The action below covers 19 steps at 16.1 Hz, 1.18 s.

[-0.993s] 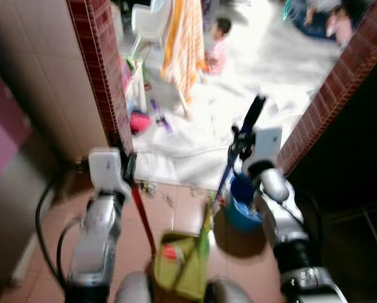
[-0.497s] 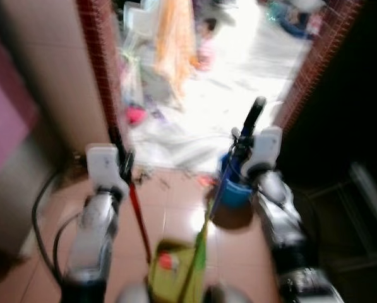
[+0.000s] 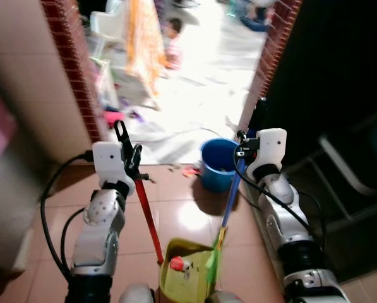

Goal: Sweep floor

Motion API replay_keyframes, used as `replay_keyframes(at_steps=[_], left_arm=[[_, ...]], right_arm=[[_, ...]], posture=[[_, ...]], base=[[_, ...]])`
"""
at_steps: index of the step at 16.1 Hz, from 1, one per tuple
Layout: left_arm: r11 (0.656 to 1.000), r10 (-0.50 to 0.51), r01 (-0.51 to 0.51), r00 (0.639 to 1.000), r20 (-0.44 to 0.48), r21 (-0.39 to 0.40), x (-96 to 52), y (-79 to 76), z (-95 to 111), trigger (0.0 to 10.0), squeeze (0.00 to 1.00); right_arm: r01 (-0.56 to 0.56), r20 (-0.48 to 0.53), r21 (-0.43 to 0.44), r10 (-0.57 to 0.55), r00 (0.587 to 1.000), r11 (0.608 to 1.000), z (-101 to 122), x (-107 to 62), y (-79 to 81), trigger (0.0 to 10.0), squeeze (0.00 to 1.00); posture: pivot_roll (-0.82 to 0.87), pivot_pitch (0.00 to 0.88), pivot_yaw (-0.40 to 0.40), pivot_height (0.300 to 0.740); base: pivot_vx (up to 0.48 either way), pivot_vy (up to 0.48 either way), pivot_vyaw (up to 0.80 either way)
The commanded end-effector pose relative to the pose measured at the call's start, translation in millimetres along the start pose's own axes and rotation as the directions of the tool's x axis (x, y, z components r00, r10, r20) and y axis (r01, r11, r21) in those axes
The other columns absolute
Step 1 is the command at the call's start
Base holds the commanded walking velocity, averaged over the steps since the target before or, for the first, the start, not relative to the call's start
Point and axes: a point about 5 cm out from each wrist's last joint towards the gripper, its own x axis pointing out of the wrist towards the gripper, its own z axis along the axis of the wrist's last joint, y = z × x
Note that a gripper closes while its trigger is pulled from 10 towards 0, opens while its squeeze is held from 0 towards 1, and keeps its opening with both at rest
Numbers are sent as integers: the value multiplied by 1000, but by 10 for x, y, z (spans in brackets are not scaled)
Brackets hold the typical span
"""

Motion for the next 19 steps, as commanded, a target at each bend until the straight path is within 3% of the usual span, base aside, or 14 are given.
replay_keyframes(at_steps=[1, 8, 15, 19], left_arm=[[1000, -13, 14, 997, 74, -11, 56, -20, 182, 10000, 0], [1000, 1, -3, 993, 116, 15, 83, 20, 258, 10000, 0], [989, 135, -144, 976, 171, 42, 124, 277, 391, 10000, 0], [981, 186, -196, 935, 302, 3, 213, 265, 820, 10000, 0]], right_arm=[[-11, 45, 22, 10, 999, 1000, 108, 48, 38, 10000, 0], [-2, 46, -8, 2, 999, 1000, 109, 65, 21, 10000, 0], [168, 28, -137, -165, 986, 976, 51, -15, -290, 10000, 0], [227, -40, -186, -238, 970, 956, -33, 9, -387, 10000, 0]], posture=[[-4, 0, -51, 740], [0, 0, -53, 740], [-4, 0, -49, 740], [-1, 0, -46, 740]], base=[[0, 480, -500], [0, 361, 0], [0, 0, 0], [0, 0, 0]])
